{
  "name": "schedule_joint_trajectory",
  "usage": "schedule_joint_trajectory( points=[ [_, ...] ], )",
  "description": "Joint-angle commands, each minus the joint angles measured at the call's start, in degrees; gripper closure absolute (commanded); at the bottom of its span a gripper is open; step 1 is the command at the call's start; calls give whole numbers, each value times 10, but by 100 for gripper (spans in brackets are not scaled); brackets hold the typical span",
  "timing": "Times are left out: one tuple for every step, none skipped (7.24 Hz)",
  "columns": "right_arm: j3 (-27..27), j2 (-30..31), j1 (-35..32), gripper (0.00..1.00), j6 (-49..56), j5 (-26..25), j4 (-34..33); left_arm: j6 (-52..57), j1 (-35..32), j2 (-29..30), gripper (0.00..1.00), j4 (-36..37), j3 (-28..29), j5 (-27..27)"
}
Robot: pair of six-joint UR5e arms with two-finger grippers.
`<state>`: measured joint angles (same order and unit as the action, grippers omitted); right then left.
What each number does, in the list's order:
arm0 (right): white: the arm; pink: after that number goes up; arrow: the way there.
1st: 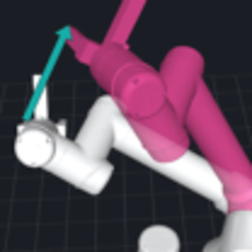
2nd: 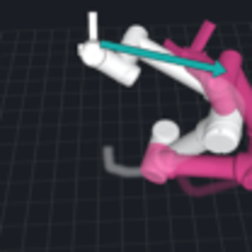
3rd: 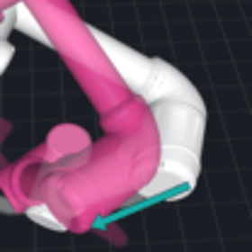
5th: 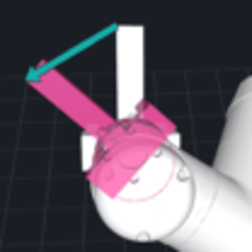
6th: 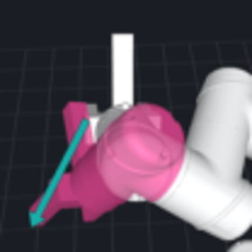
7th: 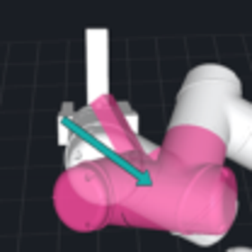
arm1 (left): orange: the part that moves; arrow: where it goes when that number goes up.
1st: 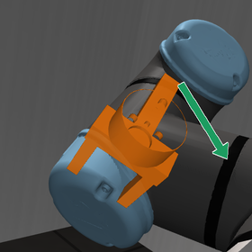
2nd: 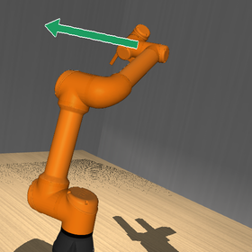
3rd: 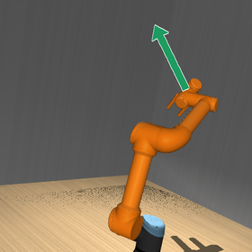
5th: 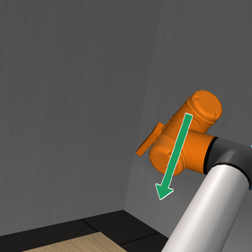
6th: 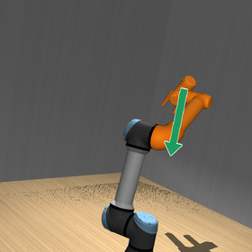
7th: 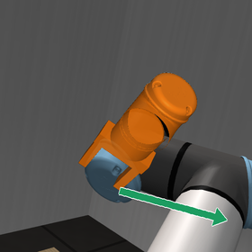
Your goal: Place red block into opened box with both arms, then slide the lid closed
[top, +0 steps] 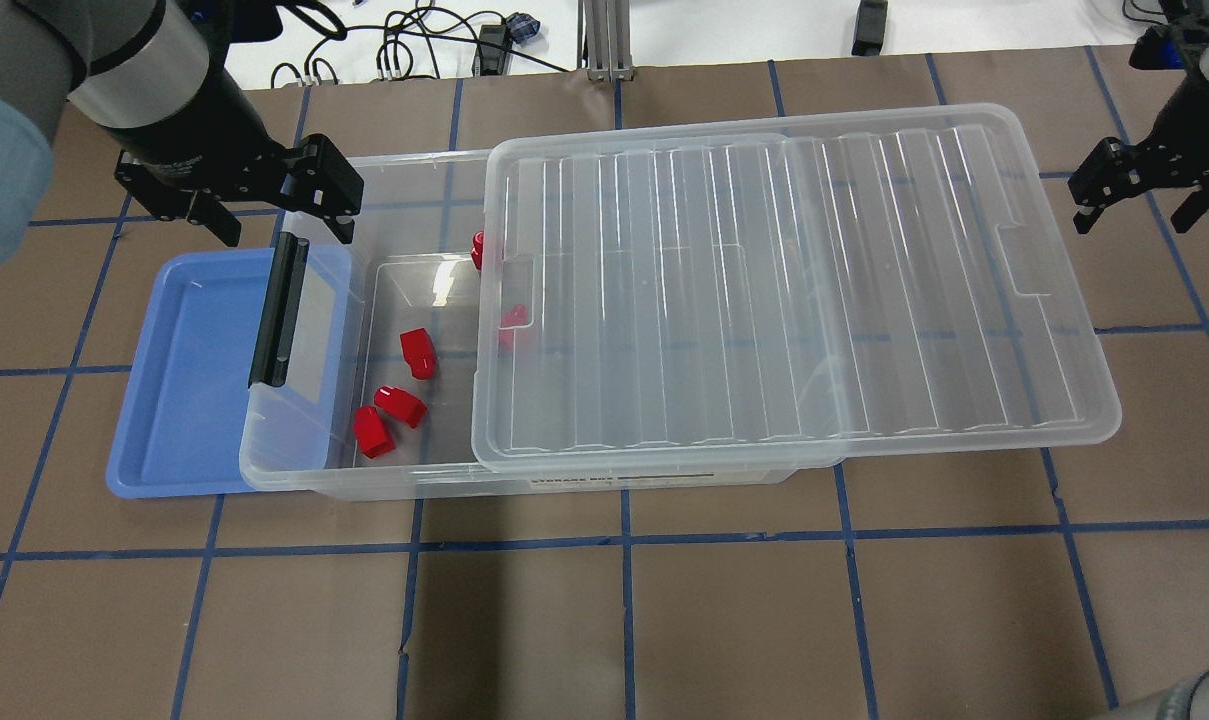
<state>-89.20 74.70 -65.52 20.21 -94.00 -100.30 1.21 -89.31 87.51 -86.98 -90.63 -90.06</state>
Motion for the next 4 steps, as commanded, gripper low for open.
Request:
schedule_joint_trajectory(
  points=[
    [-10,-1,0,0,0,0,-2,-16,1,3,0,-44,26,-1],
    [-25,0,0,0,1,0,-2,-15,2,7,0,-52,38,-2],
    [-32,6,-1,0,-2,0,-3,-16,2,11,0,-56,46,-1],
    [-32,7,-2,0,-4,0,-3,-17,2,13,0,-56,47,1]
  ],
)
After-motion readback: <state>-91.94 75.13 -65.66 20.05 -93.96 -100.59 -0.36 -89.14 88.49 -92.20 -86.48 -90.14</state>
